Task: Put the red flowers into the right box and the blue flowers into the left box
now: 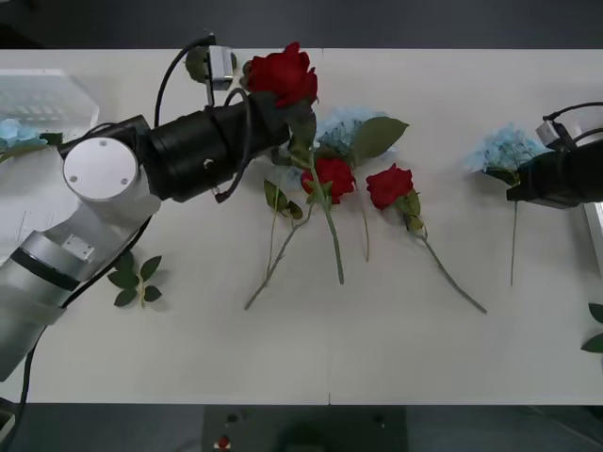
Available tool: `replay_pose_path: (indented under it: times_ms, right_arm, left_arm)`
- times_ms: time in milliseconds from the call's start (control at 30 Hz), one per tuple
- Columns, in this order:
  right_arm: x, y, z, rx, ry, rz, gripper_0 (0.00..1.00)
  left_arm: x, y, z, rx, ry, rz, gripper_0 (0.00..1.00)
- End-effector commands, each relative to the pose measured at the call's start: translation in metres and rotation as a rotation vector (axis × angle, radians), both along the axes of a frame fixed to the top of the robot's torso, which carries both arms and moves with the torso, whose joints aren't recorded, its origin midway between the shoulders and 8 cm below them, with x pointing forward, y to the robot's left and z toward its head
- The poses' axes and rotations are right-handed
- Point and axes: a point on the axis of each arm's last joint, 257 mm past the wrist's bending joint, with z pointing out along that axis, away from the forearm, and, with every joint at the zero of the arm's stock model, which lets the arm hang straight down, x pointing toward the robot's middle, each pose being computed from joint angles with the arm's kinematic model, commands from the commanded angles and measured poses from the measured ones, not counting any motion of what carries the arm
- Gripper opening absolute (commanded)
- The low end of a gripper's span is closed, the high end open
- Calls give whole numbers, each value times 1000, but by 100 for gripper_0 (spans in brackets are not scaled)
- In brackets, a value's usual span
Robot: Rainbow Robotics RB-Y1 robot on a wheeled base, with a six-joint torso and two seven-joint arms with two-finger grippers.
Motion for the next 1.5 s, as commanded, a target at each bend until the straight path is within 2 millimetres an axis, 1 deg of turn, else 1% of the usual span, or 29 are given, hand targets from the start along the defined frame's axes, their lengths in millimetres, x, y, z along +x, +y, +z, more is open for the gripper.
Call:
replay_pose_path:
  times_ms: [33,67,100,133,167,233,267,300,400,467,500,600,700,733,800,833,933,1000,1033,1100,1133,1167,1200,1233,1300,1367,1433,1500]
  right_arm:
    - [11,4,17,9,-22,-11,0]
    - [11,3,17,2,-25,-8,3]
    - [12,3,17,-7,-29,-4,19]
    - [13,2,17,-24,-35,6,50]
    - [14,-1,17,-47,-42,15,71]
    - [14,-4,17,-81,-48,38,94]
    - [15,-6,19,-93,-51,47,98]
    - [15,-7,21,-109,-58,61,100]
    - [15,-12,33,-148,-90,113,100]
    - [15,-14,39,-173,-111,153,100]
    - [14,-18,47,-200,-133,191,100]
    - [9,-16,60,-217,-157,256,100]
    - [-3,-9,83,-194,-189,340,100]
    - [-6,-6,87,-185,-192,353,100]
    - [-16,2,103,-150,-216,401,100]
    - [-19,5,106,-139,-219,415,100]
    - [-37,22,114,-72,-233,475,100]
    - [-55,39,112,6,-239,507,100]
    - [-59,43,113,28,-243,513,100]
    - [-75,63,112,114,-253,536,100]
    - [-79,69,114,141,-262,542,100]
    - [-89,83,116,194,-278,562,100]
    - [-92,86,117,213,-282,563,100]
    - [-100,96,119,252,-291,576,100]
    - [-112,110,123,310,-304,589,100]
    - [-120,121,126,358,-306,593,100]
    - [-132,136,132,429,-315,600,100]
    - [-140,148,137,468,-335,615,100]
  left_arm:
    - [3,-30,34,-57,-51,15,0]
    - [4,-33,36,-65,-56,23,0]
    - [5,-35,39,-78,-57,33,0]
    - [5,-39,41,-84,-59,34,0]
    - [7,-39,44,-85,-63,41,0]
    - [11,-38,45,-81,-65,45,0]
    - [12,-38,47,-80,-67,46,0]
    - [14,-38,48,-77,-70,48,0]
    - [20,-39,53,-83,-66,48,0]
    - [23,-37,53,-81,-66,55,0]
    - [25,-37,54,-82,-64,55,0]
    - [28,-36,54,-82,-59,59,0]
    - [33,-32,55,-81,-57,68,0]
    - [33,-32,55,-83,-57,70,0]
    - [34,-31,58,-88,-60,76,0]
    - [35,-30,59,-91,-60,78,0]
    - [37,-28,63,-101,-62,86,0]
    - [37,-29,69,-116,-60,83,0]
    - [38,-29,70,-117,-61,83,0]
    - [39,-29,72,-122,-63,89,0]
    - [39,-29,72,-122,-63,89,0]
    - [40,-27,73,-124,-65,92,0]
    - [39,-28,74,-124,-65,90,0]
    - [40,-27,75,-127,-65,92,0]
    - [40,-28,76,-128,-67,91,0]
    - [40,-27,76,-130,-66,93,0]
    - [40,-28,77,-134,-64,92,0]
    - [40,-28,77,-135,-63,91,0]
